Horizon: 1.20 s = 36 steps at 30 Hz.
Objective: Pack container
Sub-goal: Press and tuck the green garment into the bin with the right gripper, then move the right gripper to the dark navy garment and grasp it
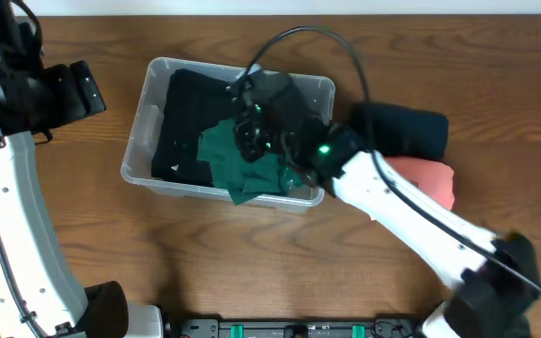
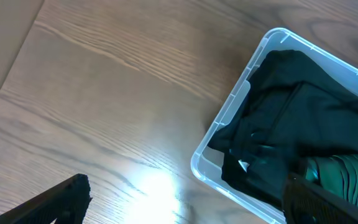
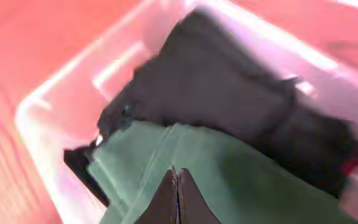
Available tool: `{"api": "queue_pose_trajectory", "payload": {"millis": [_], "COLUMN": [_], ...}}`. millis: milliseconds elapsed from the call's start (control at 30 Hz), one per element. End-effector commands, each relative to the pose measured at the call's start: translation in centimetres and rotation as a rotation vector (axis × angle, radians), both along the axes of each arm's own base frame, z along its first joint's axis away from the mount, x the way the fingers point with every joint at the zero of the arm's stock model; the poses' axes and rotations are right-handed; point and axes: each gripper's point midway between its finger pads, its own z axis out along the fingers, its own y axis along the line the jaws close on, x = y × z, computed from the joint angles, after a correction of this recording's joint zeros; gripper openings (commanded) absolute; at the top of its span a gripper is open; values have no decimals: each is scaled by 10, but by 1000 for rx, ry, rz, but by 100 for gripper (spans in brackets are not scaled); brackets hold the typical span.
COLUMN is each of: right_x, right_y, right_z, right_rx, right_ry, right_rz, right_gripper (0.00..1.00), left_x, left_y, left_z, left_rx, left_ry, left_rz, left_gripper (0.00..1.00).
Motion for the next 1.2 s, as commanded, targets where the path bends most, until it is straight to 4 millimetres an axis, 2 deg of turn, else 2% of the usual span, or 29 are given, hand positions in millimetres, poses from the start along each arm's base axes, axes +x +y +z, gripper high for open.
{"api": "queue_pose_trajectory", "payload": {"millis": [0,100,167,267,333,400,467,600,667,700,733,767,833,867,933,1067,1167], "right_x": [-22,-28,-30,-23,-18,-15,-12,-5,6,12,19,26,39,50,62,76,82], "right_y": [27,29,24,5,-8,-18,-25,-38,-57,-69,-86,-101,-139,-171,-212,-295,-341], "right_z": [-72,-118,-135,-145,-143,-130,-106,-24,17,33,48,58,70,69,62,33,10], "right_rx": [-45,-89,-119,-199,-241,-243,-220,-76,-20,0,21,35,54,57,58,75,116], "right_ry": [147,237,272,270,256,246,214,102,25,-7,-31,-43,-42,-18,29,163,248], "right_rz": [182,206,198,150,129,126,132,138,85,57,13,-29,-133,-222,-337,-545,-630], "right_gripper": [1,1,1,1,1,1,2,7,18,25,40,52,73,81,86,89,88], "left_x": [-4,-4,-4,-4,-4,-4,-4,-4,-4,-4,-4,-4,-4,-4,-4,-4,-4], "left_y": [2,2,2,2,2,2,2,2,2,2,2,2,2,2,2,2,2], "left_z": [0,0,0,0,0,0,0,0,0,0,0,0,0,0,0,0,0], "left_rx": [4,4,4,4,4,4,4,4,4,4,4,4,4,4,4,4,4], "left_ry": [4,4,4,4,4,4,4,4,4,4,4,4,4,4,4,4,4], "left_rz": [13,13,13,13,13,13,13,13,13,13,13,13,13,13,13,13,13], "left_gripper": [98,98,98,98,98,98,98,98,98,98,98,98,98,98,98,98,98]}}
